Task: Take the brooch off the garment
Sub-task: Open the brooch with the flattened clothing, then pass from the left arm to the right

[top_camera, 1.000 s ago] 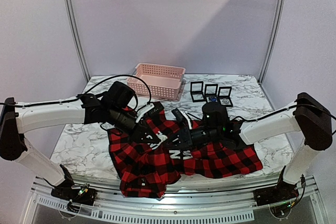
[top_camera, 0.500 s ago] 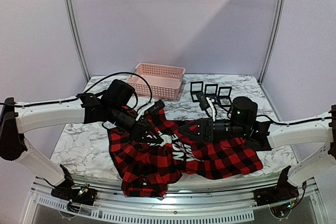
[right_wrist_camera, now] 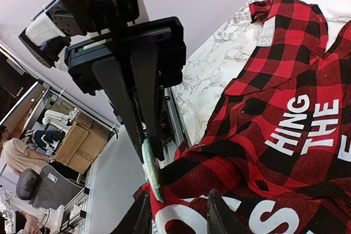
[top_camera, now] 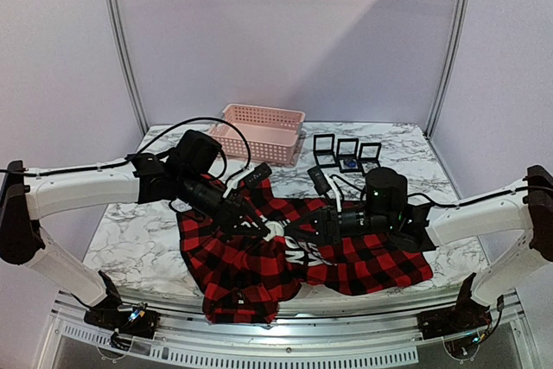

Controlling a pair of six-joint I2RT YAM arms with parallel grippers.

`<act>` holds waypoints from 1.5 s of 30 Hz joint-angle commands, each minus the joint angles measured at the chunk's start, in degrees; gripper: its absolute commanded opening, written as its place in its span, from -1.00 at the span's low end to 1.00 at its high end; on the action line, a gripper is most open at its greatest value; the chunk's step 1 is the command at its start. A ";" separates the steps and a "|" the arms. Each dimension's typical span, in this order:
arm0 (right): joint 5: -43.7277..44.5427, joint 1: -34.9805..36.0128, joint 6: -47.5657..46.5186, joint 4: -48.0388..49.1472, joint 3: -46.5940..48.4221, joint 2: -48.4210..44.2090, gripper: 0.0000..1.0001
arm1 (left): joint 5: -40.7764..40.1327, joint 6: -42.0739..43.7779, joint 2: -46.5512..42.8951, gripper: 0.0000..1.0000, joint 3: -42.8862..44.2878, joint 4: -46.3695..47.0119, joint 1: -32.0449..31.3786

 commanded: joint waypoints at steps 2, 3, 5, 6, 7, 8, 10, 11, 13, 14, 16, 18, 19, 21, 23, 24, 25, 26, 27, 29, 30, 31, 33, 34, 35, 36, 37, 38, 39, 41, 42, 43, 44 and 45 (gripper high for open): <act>-1.59 0.34 0.10 2.00 1.90 1.39 -0.41 | 1.60 -0.04 -0.17 -1.00 0.61 1.52 0.60; -2.01 0.30 0.15 2.13 2.09 1.66 -0.43 | 1.57 -0.08 -0.17 -1.00 0.60 1.53 0.62; -2.74 0.36 0.19 2.05 2.52 2.17 -0.45 | 1.46 -0.04 -0.15 -1.00 0.69 1.46 0.62; -3.06 0.45 0.16 2.01 2.64 2.44 -0.45 | 1.38 -0.02 -0.14 -1.00 0.69 1.43 0.62; -3.29 0.57 0.09 2.12 2.67 2.63 -0.46 | 1.25 -0.05 -0.15 -1.00 0.69 1.36 0.62; -3.50 0.56 0.07 2.24 2.74 2.81 -0.47 | 1.09 0.06 -0.15 -1.00 0.69 1.25 0.62; -3.74 0.67 0.07 2.31 2.76 2.94 -0.49 | 0.88 0.34 -0.19 -1.00 0.77 1.05 0.62; -3.86 0.67 0.07 2.34 2.76 2.95 -0.50 | 0.85 0.37 -0.25 -1.00 0.78 1.02 0.62; -3.97 0.77 0.11 2.36 2.83 3.03 -0.53 | 0.86 0.32 -0.19 -1.00 0.78 1.01 0.62; -3.98 0.73 0.09 2.36 2.85 3.04 -0.55 | 0.85 0.31 -0.23 -1.00 0.78 1.04 0.62; -4.03 0.78 0.15 2.42 2.85 3.18 -0.59 | 0.85 0.33 -0.19 -1.00 0.78 1.05 0.62; -4.57 0.76 0.29 2.60 2.97 3.37 -0.62 | 0.69 0.33 -0.16 -1.00 0.79 1.05 0.62; -4.83 0.72 0.33 2.56 3.19 3.64 -0.63 | 0.67 0.33 -0.15 -1.00 0.78 1.02 0.61; -5.25 0.78 0.33 2.52 3.54 4.13 -0.66 | 0.76 0.29 -0.06 -1.00 0.78 1.09 0.55; -5.24 0.76 0.50 2.78 3.60 4.32 -0.70 | 0.78 0.33 -0.06 -1.00 0.82 1.05 0.53; -5.17 0.76 0.51 2.86 3.63 4.36 -0.73 | 0.77 0.33 -0.05 -1.00 0.78 1.02 0.53; -5.09 0.71 0.51 2.87 3.76 4.37 -0.76 | 0.76 0.28 -0.06 -1.00 0.78 1.11 0.53; -5.04 0.70 0.51 2.69 3.92 4.37 -0.80 | 0.71 0.33 -0.04 -1.00 0.78 0.99 0.49; -5.08 0.76 0.57 2.62 4.06 4.43 -0.83 | 0.65 0.31 -0.03 -1.00 0.82 0.96 0.48; -5.08 0.77 0.56 2.46 4.21 4.45 -0.89 | 0.41 0.35 -0.08 -1.00 0.78 0.89 0.45; -5.00 0.71 0.54 2.39 4.25 4.41 -0.96 | 0.30 0.34 -0.14 -1.00 0.78 0.87 0.45; -4.96 0.73 0.58 2.29 4.33 4.31 -1.00 | 0.21 0.41 -0.15 -1.00 0.79 0.81 0.45; -4.95 0.77 0.51 2.17 4.34 4.12 -1.00 | -0.25 0.49 -0.19 -1.00 0.91 0.71 0.42; -4.87 0.74 0.44 2.13 4.34 4.11 -1.00 | -0.47 0.48 -0.27 -1.00 0.95 0.70 0.38; -4.80 0.70 0.43 2.04 4.34 3.97 -1.00 | -0.58 0.49 -0.36 -1.00 0.95 0.67 0.44; -4.52 0.73 0.29 1.81 4.31 3.89 -1.00 | -0.67 0.51 -0.43 -0.95 0.88 0.68 0.37; -3.80 0.83 0.17 1.62 4.30 3.71 -1.00 | -0.97 0.46 -0.57 -0.85 0.91 0.74 0.36; -2.97 0.97 0.09 1.44 4.14 3.61 -1.00 | -1.26 0.35 -0.73 -0.72 0.95 0.68 0.36; -1.78 1.09 -0.26 0.93 4.01 3.17 -1.00 | -1.59 0.37 -0.90 -0.57 0.89 0.63 0.36; 1.05 1.56 -1.26 -0.72 4.07 2.31 -1.00 | -2.45 0.30 -1.49 -0.20 0.87 0.70 0.36; 2.67 1.70 -1.71 -1.45 4.04 1.74 -1.00 | -3.19 -0.05 -1.82 -0.03 0.82 0.94 0.36; 4.04 1.84 -2.21 -2.03 3.95 1.31 -1.00 | -3.93 -0.69 -2.34 0.16 0.53 1.64 0.38; 5.39 1.98 -2.63 -2.50 3.83 0.73 -1.00 | -4.89 -1.75 -3.12 0.25 0.03 2.99 0.38; 6.89 2.13 -3.05 -3.40 3.94 0.23 -1.00 | -6.08 -3.40 -3.99 0.32 -0.80 5.06 0.36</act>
